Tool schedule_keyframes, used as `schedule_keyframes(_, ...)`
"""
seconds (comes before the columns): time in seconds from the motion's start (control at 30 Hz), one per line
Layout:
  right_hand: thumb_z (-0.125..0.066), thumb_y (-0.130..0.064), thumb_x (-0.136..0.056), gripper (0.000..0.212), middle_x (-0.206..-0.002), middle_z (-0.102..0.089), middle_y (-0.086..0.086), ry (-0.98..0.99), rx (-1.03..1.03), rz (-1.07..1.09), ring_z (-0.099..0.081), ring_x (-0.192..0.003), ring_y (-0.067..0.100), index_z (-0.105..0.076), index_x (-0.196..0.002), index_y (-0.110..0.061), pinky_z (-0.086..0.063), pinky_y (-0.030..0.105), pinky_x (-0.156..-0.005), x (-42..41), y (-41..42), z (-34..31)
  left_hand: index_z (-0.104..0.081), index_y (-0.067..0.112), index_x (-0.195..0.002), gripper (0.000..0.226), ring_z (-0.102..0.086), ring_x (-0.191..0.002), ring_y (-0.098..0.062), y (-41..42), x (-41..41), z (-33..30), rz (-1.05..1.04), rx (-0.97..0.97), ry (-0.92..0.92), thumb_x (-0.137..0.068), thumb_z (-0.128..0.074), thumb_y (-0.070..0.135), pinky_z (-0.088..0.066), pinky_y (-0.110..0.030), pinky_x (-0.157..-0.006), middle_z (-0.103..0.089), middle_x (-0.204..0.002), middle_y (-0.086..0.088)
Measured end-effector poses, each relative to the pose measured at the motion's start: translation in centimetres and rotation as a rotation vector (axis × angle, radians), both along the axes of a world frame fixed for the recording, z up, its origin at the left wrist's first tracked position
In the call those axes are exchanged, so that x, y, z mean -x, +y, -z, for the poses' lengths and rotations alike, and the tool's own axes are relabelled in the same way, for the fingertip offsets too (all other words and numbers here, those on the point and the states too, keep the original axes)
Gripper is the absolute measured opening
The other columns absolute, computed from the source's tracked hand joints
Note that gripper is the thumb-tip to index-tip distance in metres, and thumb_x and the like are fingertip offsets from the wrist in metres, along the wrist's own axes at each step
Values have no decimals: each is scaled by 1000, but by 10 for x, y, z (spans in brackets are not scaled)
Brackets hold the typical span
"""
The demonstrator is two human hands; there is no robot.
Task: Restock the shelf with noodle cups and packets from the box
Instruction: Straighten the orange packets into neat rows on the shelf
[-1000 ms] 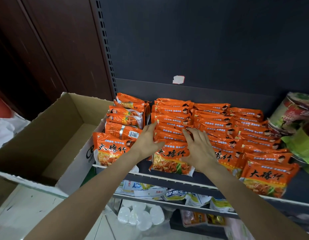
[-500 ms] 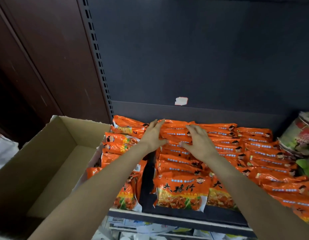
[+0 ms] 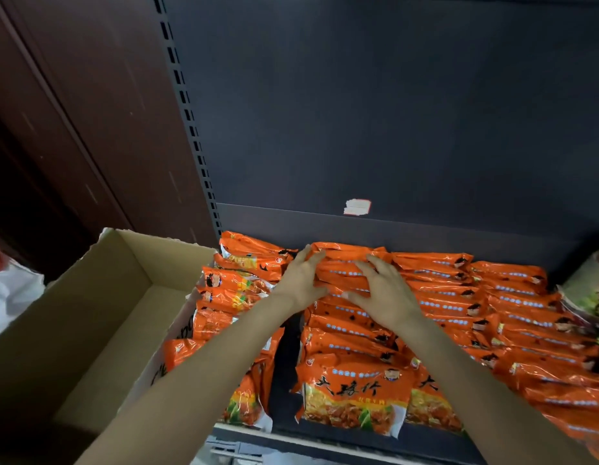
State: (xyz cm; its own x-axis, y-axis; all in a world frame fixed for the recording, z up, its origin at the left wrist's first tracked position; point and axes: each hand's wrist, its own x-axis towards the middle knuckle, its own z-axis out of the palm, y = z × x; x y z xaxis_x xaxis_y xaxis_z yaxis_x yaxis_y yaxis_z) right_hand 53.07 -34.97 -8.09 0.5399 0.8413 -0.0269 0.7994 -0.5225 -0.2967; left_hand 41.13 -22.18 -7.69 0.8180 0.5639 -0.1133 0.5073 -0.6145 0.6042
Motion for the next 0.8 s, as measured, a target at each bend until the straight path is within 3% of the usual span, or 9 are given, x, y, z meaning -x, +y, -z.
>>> schedule_keyframes(0.1,-55,-40,-91,58,-150,-29,-1,85,-142,-40,-24,-139,17,-36,-143,-20,-25,33,-112,14,8,-9,-41,14,-139,54,-26,-140,-22,3,25,-11,-43,-103,-119,-89,-61,15,-21,-25,-112,-27,-152,-6)
schedule_keyframes(0.2,-55,-33,-92,48,-140,-43,-1,132,-234,-69,-35,-132,17,-45,-137,-19,-30,30,-108,31,19,-16,-56,14,-125,36,-43,-126,-21,16,55,-20,-99,-215,-189,-89,-59,13,-32,-26,-105,-51,-132,-4)
schedule_keyframes(0.33,-56,-26,-92,41,-134,-49,1,146,-265,-116,-41,-129,18,-49,-132,-18,-30,27,-106,52,47,-23,-61,15,-115,26,-54,-112,-23,52,90,-24,-188,-260,-173,-89,-56,15,-42,-32,-95,-59,-118,-5)
schedule_keyframes(0.5,-52,-27,-95,38,-133,-50,0,161,-253,-133,-41,-128,18,-50,-132,-17,-31,28,-106,75,95,-24,-62,13,-115,29,-55,-111,-23,111,116,-21,-194,-252,-191,-92,-48,5,-39,-27,-94,-60,-116,-7)
schedule_keyframes(0.63,-46,-30,-97,43,-143,-43,1,190,-119,-79,-43,-128,20,-43,-139,-17,-30,28,-107,86,128,-20,-52,14,-132,37,-43,-129,-23,154,112,-13,40,-217,-53,-96,-45,11,-29,-25,-106,-49,-138,-7)
schedule_keyframes(0.8,-47,-33,-97,51,-150,-33,3,205,14,10,-33,-136,19,-37,-143,-16,-23,28,-112,91,140,-8,-36,23,-144,45,-20,-143,-19,176,108,5,343,-218,179,-100,-39,32,-22,-43,-115,-24,-155,2)
